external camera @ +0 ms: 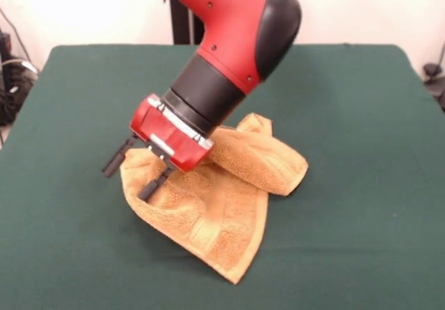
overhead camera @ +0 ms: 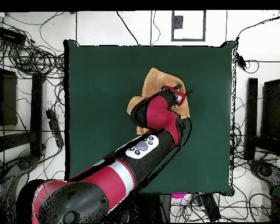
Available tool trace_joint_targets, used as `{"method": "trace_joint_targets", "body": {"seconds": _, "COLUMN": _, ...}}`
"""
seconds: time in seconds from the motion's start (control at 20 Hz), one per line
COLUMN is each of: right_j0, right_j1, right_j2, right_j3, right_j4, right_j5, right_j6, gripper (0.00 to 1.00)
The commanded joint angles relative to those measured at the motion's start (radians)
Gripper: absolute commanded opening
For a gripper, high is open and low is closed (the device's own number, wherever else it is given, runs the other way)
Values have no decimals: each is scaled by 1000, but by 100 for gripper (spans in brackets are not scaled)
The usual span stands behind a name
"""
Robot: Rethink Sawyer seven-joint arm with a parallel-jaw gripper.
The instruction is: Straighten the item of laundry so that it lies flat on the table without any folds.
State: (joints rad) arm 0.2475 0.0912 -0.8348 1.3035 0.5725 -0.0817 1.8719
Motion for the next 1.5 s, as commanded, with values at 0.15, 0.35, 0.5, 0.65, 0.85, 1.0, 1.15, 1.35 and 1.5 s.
{"method": "trace_joint_targets", "body": {"seconds": 0.15, "right_j0": 47, "right_j1": -69, "right_j2": 3, "right_j3": 10, "right_j4": -31, "right_j5": 128, "right_j6": 116, "gripper": 100}}
{"method": "trace_joint_targets", "body": {"seconds": 0.35, "right_j0": -7, "right_j1": -176, "right_j2": 162, "right_j3": 49, "right_j4": -87, "right_j5": 223, "right_j6": 71, "gripper": 100}}
{"method": "trace_joint_targets", "body": {"seconds": 0.5, "right_j0": -115, "right_j1": -337, "right_j2": 431, "right_j3": 140, "right_j4": -122, "right_j5": 431, "right_j6": -9, "gripper": 100}}
{"method": "trace_joint_targets", "body": {"seconds": 0.65, "right_j0": -153, "right_j1": -451, "right_j2": 537, "right_j3": 215, "right_j4": -107, "right_j5": 600, "right_j6": -21, "gripper": 100}}
{"method": "trace_joint_targets", "body": {"seconds": 0.85, "right_j0": -130, "right_j1": -499, "right_j2": 549, "right_j3": 234, "right_j4": -95, "right_j5": 660, "right_j6": 43, "gripper": 100}}
{"method": "trace_joint_targets", "body": {"seconds": 1.0, "right_j0": -128, "right_j1": -495, "right_j2": 565, "right_j3": 222, "right_j4": -97, "right_j5": 709, "right_j6": 68, "gripper": 100}}
{"method": "trace_joint_targets", "body": {"seconds": 1.15, "right_j0": -138, "right_j1": -500, "right_j2": 603, "right_j3": 248, "right_j4": -87, "right_j5": 685, "right_j6": 72, "gripper": 100}}
{"method": "trace_joint_targets", "body": {"seconds": 1.35, "right_j0": -139, "right_j1": -507, "right_j2": 634, "right_j3": 269, "right_j4": -74, "right_j5": 622, "right_j6": 105, "gripper": 100}}
{"method": "trace_joint_targets", "body": {"seconds": 1.5, "right_j0": -141, "right_j1": -513, "right_j2": 660, "right_j3": 292, "right_j4": -71, "right_j5": 510, "right_j6": 135, "gripper": 100}}
